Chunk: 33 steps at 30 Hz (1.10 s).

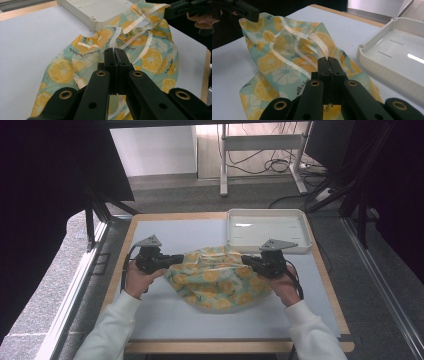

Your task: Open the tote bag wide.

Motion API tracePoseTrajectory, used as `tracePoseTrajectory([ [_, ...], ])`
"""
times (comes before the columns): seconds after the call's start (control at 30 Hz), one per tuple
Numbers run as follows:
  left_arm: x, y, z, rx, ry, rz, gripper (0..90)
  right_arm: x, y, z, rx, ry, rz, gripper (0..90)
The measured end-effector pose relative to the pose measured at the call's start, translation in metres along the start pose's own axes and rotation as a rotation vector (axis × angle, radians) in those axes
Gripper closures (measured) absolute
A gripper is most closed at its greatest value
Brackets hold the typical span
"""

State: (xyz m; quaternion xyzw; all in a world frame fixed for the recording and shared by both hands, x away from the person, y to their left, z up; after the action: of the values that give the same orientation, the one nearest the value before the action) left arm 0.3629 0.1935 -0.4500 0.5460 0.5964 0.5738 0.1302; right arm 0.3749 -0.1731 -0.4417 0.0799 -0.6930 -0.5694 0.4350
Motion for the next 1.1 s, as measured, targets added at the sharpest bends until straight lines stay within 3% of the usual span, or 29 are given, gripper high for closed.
tracePoseTrajectory([
  [0.13,0.000,-0.002,-0.002,0.002,-0.006,-0.002,90.0,0.001,-0.004,0.001,-0.006,0.010,0.006,88.5],
  [0.37,-0.001,-0.002,-0.013,-0.032,-0.022,0.007,90.0,0.005,-0.009,0.006,-0.013,0.042,0.006,88.5],
  [0.53,-0.004,-0.005,-0.017,-0.038,-0.038,0.019,90.0,0.008,-0.018,0.015,0.002,0.068,0.024,88.5],
  [0.83,-0.003,-0.018,-0.020,-0.019,-0.075,0.023,90.0,0.013,-0.036,0.026,0.004,0.108,0.056,88.5],
  [1.1,-0.005,-0.028,-0.027,-0.040,-0.082,0.041,90.0,0.017,-0.047,0.029,-0.003,0.143,0.070,88.5],
])
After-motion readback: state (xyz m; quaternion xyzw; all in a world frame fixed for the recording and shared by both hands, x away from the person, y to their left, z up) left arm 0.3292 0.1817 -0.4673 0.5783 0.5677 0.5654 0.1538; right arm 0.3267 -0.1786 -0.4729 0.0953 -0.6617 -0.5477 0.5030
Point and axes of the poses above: each handheld gripper's, and its own axes: x roughly backward along the jaws, y roughly out of its top, z roughly to its left, the point moved 1 cm from there along -x, roughly forward along the jaws, and after that the axes turned 7 degrees about -y, right-handed, at the moved point
